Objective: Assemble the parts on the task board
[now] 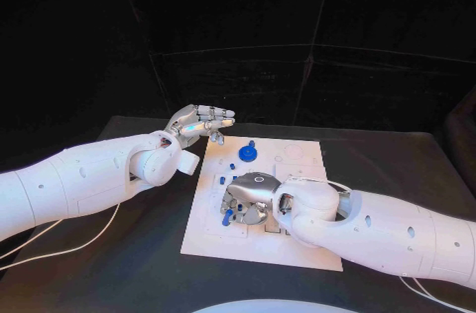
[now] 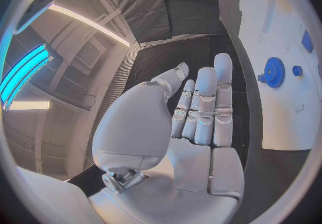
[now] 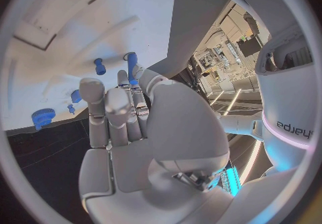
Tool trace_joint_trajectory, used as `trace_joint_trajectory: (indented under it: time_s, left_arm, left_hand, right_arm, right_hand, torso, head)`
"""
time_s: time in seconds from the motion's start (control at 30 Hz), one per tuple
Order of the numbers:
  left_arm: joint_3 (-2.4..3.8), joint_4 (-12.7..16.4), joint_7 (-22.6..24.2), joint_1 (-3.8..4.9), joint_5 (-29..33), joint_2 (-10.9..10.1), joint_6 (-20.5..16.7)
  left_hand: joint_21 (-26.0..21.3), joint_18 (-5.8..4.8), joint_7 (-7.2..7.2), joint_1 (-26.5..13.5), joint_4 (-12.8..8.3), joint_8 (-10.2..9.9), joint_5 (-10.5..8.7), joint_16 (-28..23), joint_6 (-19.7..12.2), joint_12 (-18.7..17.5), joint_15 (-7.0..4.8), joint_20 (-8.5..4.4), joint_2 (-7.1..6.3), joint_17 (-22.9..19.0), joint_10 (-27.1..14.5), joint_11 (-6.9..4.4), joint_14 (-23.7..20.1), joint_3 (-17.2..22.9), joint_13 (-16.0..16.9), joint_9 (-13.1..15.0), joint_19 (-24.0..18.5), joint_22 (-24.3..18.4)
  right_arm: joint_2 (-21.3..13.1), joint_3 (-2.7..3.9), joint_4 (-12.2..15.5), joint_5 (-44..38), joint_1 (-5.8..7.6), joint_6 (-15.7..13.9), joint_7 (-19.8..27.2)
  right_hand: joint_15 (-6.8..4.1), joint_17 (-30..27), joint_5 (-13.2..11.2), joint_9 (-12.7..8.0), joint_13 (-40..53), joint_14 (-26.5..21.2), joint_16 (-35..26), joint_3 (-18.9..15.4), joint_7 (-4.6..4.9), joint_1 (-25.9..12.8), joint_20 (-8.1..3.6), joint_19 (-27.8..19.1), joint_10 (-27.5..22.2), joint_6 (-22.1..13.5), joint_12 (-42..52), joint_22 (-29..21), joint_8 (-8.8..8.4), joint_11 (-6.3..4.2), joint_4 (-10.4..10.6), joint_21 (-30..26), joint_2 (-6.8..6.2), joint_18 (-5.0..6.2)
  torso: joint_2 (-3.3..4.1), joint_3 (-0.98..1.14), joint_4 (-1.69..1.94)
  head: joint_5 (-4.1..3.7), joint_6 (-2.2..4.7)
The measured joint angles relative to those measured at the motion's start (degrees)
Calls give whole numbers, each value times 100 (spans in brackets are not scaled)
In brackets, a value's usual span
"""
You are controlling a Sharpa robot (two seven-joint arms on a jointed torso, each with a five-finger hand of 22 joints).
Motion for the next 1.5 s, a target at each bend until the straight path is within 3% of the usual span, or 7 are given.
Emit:
trace_joint_trajectory:
  time_s: [0.87, 1.1, 1.5]
  left_arm:
    - [0, 2, -15, -2, 0, -9, 16]
    - [0, 2, -18, -2, 0, -9, 19]
    - [0, 7, -24, -2, 0, -13, 21]
  left_hand:
    - [0, 0, 0, 0, 0, 0, 0, 0, 0, 0, 0, 0, 0, -5, -21, 21, 0, 0, 1, 0, 0, 2]
    - [0, 0, 0, 0, 0, 0, 0, 0, 0, 0, 0, 0, 0, -5, -21, 21, 0, 0, 1, 0, 0, 2]
    - [0, 0, 0, 0, 0, 0, 0, 0, 0, 0, 0, 0, 0, -4, -21, 21, 0, 0, 2, 0, 0, -3]
  right_arm:
    - [-45, -7, 96, -242, -12, 54, -134]
    - [27, -7, 89, -268, -12, 89, -144]
    - [108, -9, 73, -264, -12, 125, -137]
  right_hand:
    - [0, -20, -1, 6, 0, 0, 0, -1, 15, -24, 3, -3, 21, 14, 0, -8, -5, 21, 0, -1, -24, 0]
    - [0, -64, 70, 14, 1, 0, 0, -13, 38, -145, 20, -65, 20, -2, -73, -79, -1, 21, 12, -4, -144, 0]
    - [53, -135, 155, -26, -22, -11, -47, -107, 113, -345, 77, -225, -220, -243, -266, -267, -38, 134, 103, -138, -292, 1]
  torso:
    - [1, -5, 0]
    - [-1, -7, 0]
    - [-1, -8, 1]
  head:
    - [-20, -18]
    - [-20, -15]
    - [-24, -12]
